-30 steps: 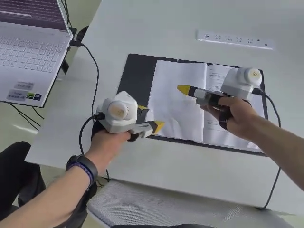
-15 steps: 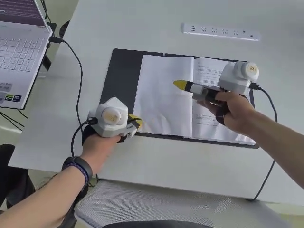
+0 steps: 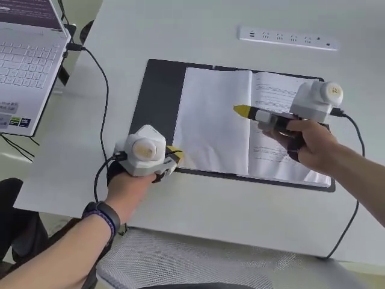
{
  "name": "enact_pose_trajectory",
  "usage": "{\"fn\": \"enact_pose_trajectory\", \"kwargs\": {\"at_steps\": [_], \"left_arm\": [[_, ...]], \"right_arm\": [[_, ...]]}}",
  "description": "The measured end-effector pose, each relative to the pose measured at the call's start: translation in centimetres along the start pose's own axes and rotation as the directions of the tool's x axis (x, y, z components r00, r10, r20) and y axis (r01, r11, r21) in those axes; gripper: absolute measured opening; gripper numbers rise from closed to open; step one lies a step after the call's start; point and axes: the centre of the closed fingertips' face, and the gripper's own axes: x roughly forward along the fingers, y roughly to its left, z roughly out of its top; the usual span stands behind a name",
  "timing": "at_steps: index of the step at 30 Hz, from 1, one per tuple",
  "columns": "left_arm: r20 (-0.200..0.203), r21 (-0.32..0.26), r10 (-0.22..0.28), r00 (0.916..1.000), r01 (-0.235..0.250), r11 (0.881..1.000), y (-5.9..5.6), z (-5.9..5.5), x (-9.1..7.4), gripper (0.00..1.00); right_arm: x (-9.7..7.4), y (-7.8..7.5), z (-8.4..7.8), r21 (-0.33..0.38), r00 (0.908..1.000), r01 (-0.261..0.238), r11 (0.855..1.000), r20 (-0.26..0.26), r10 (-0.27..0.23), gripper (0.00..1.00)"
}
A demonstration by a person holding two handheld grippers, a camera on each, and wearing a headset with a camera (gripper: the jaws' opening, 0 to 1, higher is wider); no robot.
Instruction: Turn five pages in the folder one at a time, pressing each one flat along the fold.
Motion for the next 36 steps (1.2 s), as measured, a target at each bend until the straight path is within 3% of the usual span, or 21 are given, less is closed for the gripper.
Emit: {"fn": "enact_pose_trajectory", "kwargs": {"at_steps": [7, 15, 19, 29, 36], "left_arm": [[-0.002, -0.014, 0.004, 1.0, -0.004, 1.0, 0.1, -0.1, 0.2, 0.0], [-0.01, -0.006, 0.003, 0.9999, -0.004, 1.0, 0.1, -0.1, 0.3, 0.0], [-0.016, -0.007, 0.002, 0.9999, -0.003, 1.0, 0.1, -0.3, 0.5, 0.0], [-0.026, 0.009, 0.01, 0.9996, -0.01, 1.0, 0.1, -0.3, 0.5, 0.0], [-0.027, -0.001, 0.014, 0.9995, -0.014, 1.0, 0.1, -0.3, 0.4, 0.0]], "right_arm": [[0.1, -2.0, 0.9, 0.013, 0.9995, 0.027, 1.0, 0.019, -0.027, 0.18], [0.6, -3.1, 1.4, 0.048, 0.9981, 0.024, 0.999, 0.056, -0.027, 0.13], [1.1, -4.0, 1.2, 0.047, 0.9988, 0.023, 0.999, 0.042, -0.025, 0.09], [1.1, -4.5, 0.7, 0.014, 0.9981, 0.037, 0.999, 0.049, -0.037, 0.0], [1.0, -4.7, 0.6, 0.022, 0.9979, 0.026, 0.999, 0.059, -0.027, 0.0]]}}
